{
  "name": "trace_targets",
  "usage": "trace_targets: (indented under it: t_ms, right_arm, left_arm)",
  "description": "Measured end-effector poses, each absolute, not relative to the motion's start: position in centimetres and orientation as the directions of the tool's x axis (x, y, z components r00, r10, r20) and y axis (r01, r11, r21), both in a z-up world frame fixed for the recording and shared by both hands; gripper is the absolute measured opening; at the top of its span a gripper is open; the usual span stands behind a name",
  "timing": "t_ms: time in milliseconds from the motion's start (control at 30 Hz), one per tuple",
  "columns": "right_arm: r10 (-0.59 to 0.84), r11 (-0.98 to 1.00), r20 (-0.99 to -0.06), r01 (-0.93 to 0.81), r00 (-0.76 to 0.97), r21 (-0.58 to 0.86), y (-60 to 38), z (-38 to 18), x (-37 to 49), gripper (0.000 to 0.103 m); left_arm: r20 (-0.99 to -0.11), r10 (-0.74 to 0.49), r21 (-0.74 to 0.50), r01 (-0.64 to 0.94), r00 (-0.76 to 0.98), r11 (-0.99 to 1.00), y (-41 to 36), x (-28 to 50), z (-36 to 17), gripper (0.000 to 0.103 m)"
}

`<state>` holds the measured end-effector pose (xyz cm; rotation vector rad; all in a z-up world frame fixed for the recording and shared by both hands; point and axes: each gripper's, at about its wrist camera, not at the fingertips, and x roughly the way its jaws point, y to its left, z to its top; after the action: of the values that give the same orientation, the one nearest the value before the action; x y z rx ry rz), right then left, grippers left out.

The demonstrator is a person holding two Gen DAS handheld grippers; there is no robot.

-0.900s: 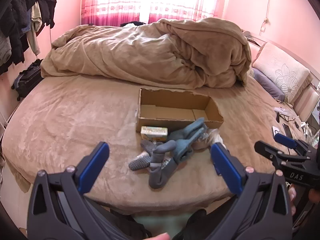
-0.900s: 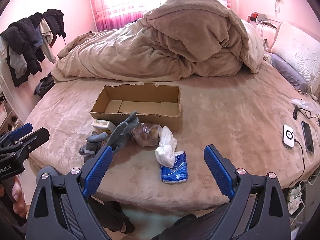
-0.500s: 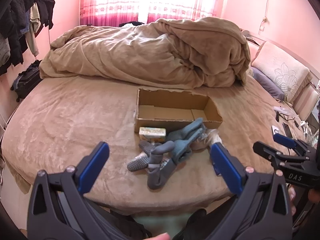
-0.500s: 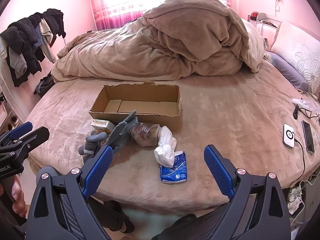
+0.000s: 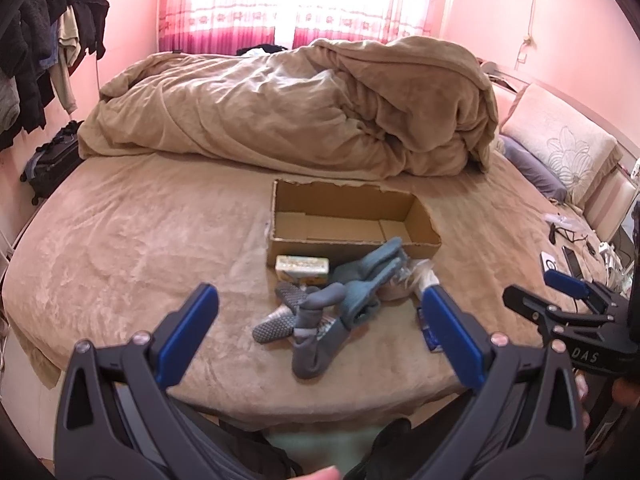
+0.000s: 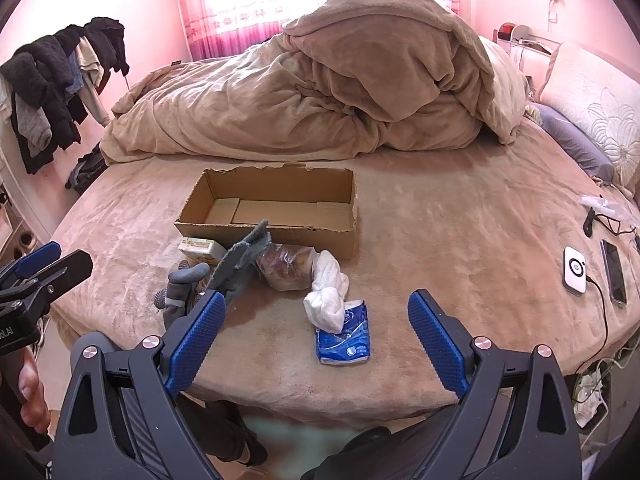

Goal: Organize objects

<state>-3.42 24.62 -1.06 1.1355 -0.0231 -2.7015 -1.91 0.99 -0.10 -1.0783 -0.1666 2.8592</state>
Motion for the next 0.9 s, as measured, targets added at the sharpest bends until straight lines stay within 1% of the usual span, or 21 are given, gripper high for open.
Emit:
trace_targets:
  t_ms: [900]
  right_arm:
    - [-0.190,-0.980,-0.711,0.174,-0.677,0.096,24.87,-1.27,-3.28,0.095]
  left_arm:
    - [-0.647,0.122,-0.142,-0.038,-0.753,-0.989,0.89,-1.49,0.17,0.103]
